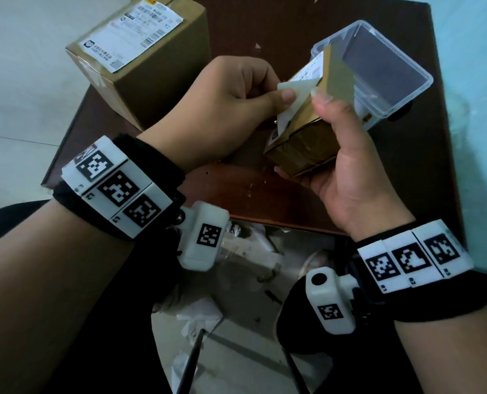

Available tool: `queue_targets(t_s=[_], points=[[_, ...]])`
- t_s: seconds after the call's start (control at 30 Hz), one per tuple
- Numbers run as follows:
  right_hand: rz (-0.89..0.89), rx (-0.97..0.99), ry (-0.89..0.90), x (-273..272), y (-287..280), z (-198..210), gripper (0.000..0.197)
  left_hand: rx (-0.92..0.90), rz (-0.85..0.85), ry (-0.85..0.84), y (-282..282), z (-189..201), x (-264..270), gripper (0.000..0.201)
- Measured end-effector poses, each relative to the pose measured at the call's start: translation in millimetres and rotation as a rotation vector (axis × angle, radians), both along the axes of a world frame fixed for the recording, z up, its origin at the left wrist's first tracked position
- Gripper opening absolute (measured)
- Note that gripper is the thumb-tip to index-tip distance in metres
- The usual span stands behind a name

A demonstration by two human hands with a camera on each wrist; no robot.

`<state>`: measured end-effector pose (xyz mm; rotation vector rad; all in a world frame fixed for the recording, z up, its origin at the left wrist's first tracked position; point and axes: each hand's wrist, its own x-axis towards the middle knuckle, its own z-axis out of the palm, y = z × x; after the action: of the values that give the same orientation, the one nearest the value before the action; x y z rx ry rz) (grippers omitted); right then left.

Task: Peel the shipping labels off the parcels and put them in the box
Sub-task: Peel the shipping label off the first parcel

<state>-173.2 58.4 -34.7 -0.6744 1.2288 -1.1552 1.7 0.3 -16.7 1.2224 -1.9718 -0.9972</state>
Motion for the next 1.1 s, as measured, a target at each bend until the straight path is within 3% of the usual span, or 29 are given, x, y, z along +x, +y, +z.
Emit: queue_targets(t_s=[0.27, 0.67, 0.83, 0.9, 1.1], points=[[0.014, 0.016, 0.003, -0.2, -0.2, 0.6, 0.056, 0.0, -0.005, -0.016, -0.1, 2.1, 1.4, 0.024], [0.045, 0.011, -0.014, -0.8, 1.4, 3.1, 0.045, -0.01, 0.003, -0.002, -2.3, 1.0, 6.1, 0.026], [-0.02, -0.078, -0.106, -2.2, 1.8, 6.6, 0.052, -0.123, 0.047, 0.129, 5.1, -3.5, -4.7, 0.038], [-0.059, -0.111, -0.154, -3.1, 2.1, 8.0, 0.059, -0.134, 0.018, 0.137, 10.4, -5.0, -10.4, 0.036], [-0.103, -0.142, -0.189, -1.1, 3.1, 10.3, 0.054, -0.131, -0.048, 0.287, 8.0, -8.1, -12.9, 0.021]])
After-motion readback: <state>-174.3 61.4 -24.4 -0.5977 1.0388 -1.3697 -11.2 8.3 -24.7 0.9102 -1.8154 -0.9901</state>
